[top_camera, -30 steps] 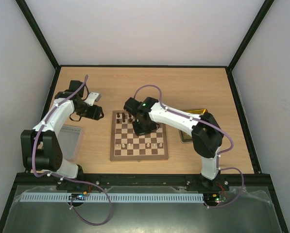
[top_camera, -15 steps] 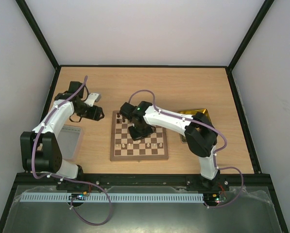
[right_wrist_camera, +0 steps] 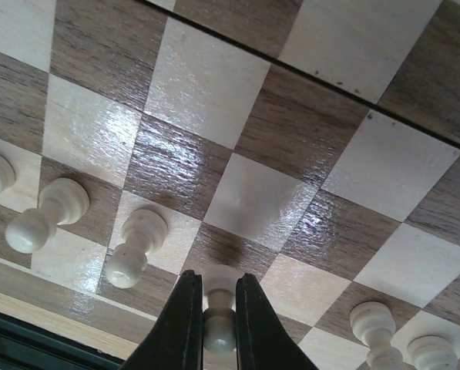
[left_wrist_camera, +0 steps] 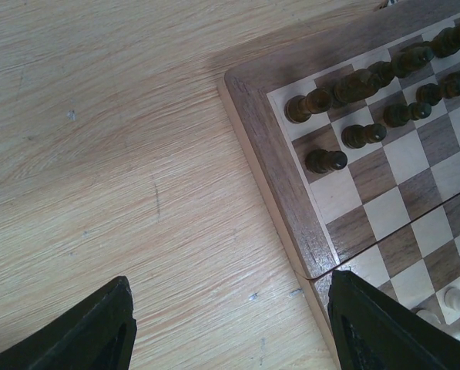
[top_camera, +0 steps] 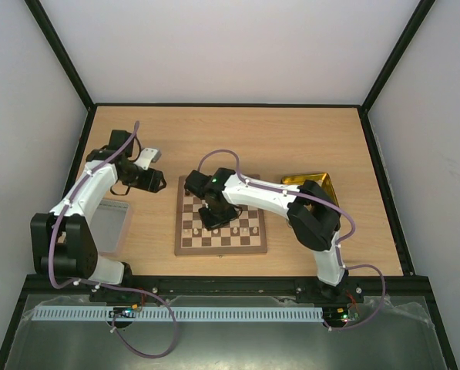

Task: Set up the chess pieces on the board
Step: Place the chess piece on the chessboard.

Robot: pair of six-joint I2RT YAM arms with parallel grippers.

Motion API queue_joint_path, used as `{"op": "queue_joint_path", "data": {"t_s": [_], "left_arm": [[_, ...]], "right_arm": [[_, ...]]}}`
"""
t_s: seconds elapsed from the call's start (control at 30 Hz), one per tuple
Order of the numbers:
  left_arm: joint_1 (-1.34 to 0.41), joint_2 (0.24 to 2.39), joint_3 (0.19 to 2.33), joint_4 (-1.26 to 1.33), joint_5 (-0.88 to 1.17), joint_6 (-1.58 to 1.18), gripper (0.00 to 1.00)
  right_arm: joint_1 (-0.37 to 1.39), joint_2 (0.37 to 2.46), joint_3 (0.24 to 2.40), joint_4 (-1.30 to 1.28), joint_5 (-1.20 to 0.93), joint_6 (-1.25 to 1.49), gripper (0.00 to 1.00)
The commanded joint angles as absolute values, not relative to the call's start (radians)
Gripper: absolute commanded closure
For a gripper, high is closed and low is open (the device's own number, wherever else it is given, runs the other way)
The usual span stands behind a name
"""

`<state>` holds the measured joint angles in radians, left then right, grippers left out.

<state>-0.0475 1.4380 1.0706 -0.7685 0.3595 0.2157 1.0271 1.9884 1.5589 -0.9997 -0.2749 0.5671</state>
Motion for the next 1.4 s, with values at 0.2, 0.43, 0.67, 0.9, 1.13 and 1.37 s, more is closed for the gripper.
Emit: {"op": "queue_joint_path", "data": {"t_s": [0.2,0.43,0.67,0.9,1.13,1.37], "left_arm": [[-0.052,1.408,1.053,-0.775,0.375,0.207,0.3],[-0.054,1.408,1.051,-0.775,0.374,0.209,0.3],[-0.054,1.416,1.052,-0.775,0.379,0.209,0.3],[-0.06,1.417,1.049,-0.773,0.382,0.209,0.3],[-0.061,1.412,1.045,-0.772,0.382,0.207,0.3],[-0.061,1.41,1.043,-0.772,0.382,0.207,0.29]], "right_arm": [[1.034,2.011,1.534,-0.989,-0.272,0.594,0.97],[1.034,2.027,1.553,-0.998,-0.272,0.589,0.89],[1.033,2.032,1.574,-1.01,-0.262,0.585,0.77],[1.034,2.032,1.578,-1.022,-0.241,0.587,0.75],[1.031,2.018,1.617,-1.028,-0.199,0.601,0.73],[1.022,1.999,1.638,-1.053,-0.153,0.61,0.73]]}}
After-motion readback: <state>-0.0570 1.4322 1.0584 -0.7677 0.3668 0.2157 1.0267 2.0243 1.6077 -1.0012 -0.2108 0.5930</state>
